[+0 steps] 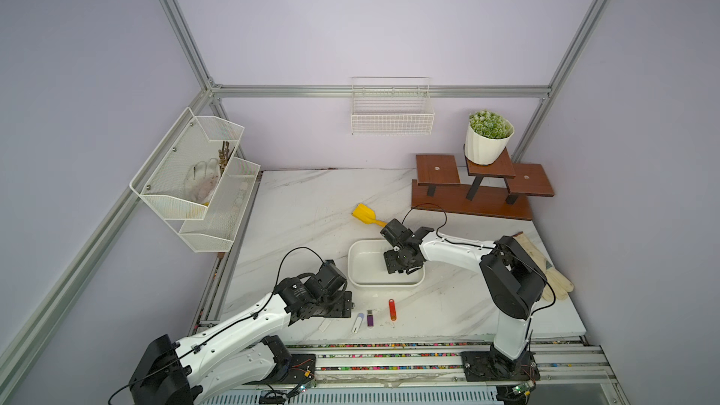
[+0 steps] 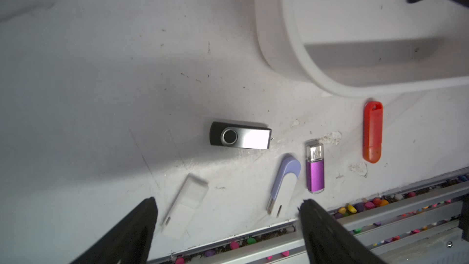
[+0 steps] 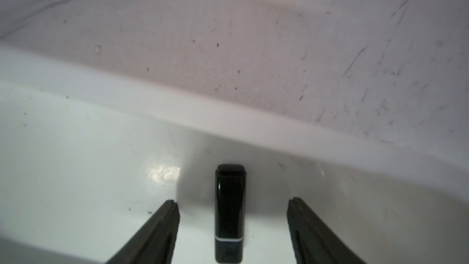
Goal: Put the usb flash drive into the storage box
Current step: Place the USB flash in the storage box, then pick up the USB flash from the center of the board.
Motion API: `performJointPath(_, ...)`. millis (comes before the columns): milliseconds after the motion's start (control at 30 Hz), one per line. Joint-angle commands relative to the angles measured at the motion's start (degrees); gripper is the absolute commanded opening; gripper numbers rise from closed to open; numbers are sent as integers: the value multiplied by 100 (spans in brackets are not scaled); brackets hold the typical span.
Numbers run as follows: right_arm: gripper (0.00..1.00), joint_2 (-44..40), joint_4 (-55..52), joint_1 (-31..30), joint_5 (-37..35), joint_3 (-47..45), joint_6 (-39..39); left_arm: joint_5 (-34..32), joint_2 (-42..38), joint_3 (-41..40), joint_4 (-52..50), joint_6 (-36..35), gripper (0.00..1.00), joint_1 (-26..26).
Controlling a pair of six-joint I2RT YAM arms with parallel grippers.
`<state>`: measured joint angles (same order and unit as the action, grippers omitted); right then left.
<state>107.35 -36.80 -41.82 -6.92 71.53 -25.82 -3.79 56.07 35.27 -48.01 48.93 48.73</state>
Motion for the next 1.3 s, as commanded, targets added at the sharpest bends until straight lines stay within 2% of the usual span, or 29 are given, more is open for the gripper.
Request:
performJointPath(0, 77, -308, -227, 32, 131, 485, 190, -312, -296, -113, -248, 588, 96, 385)
performJointPath(233, 80, -425, -533, 27, 57, 858, 364, -506, -484, -493, -290, 939, 94, 509)
performJointPath(533, 80, -660, -684, 36, 88, 1007, 385, -752, 152, -571, -335, 1326, 94, 582)
performJointPath(933, 80, -795, -814, 110, 56, 1115, 489, -753, -148, -980, 117, 986, 86, 585)
performJointPath(1267, 80, -867, -873, 174, 52, 1129, 517, -640, 1045, -593, 323, 500, 72, 573)
